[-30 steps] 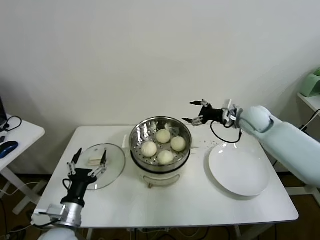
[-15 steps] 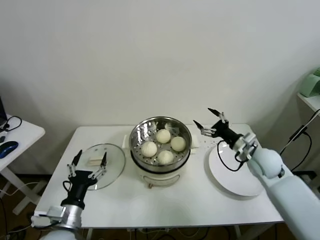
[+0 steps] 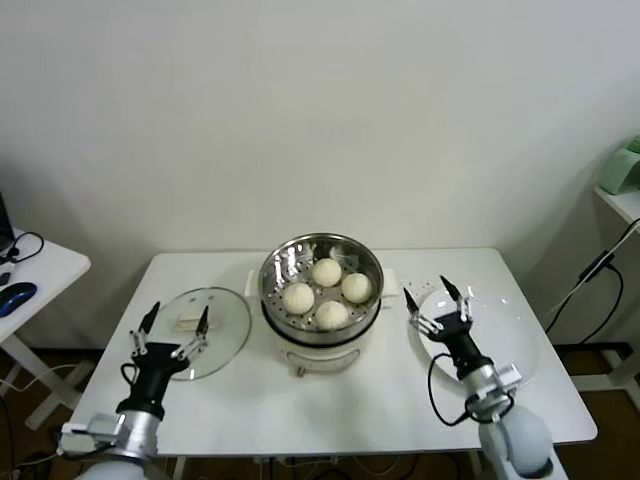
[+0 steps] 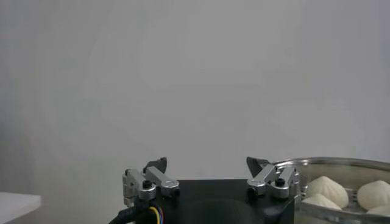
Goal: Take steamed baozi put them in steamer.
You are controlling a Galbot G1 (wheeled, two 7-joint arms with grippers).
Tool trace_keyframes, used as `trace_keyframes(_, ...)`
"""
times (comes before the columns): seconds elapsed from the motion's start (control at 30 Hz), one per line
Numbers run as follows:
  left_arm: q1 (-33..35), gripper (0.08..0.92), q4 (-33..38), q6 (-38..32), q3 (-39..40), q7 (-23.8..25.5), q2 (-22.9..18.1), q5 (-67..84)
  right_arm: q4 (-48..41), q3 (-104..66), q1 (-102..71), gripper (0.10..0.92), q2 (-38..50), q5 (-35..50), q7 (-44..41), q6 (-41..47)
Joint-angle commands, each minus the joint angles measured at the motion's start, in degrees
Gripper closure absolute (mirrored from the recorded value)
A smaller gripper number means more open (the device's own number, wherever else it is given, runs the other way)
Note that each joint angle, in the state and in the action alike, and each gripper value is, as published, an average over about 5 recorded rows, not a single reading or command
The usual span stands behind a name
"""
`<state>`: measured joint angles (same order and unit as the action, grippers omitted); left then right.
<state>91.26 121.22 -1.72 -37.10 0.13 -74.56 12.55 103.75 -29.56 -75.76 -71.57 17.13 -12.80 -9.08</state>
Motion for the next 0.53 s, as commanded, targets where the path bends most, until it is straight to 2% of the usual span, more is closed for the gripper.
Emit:
trace_keyframes(0.03, 0.28, 0.177, -0.85, -0.48, -0.73, 1.42, -0.43, -0.01, 3.25, -5.03, -14.31, 0.203, -6.01, 0.09, 2.81, -3.53)
trace_keyframes(0.53, 0.85, 0.177, -1.00, 0.04, -2.90, 3.32, -0.40, 1.69, 4.20, -4.22, -13.97, 0.203, -5.55, -0.24, 3.01, -3.24)
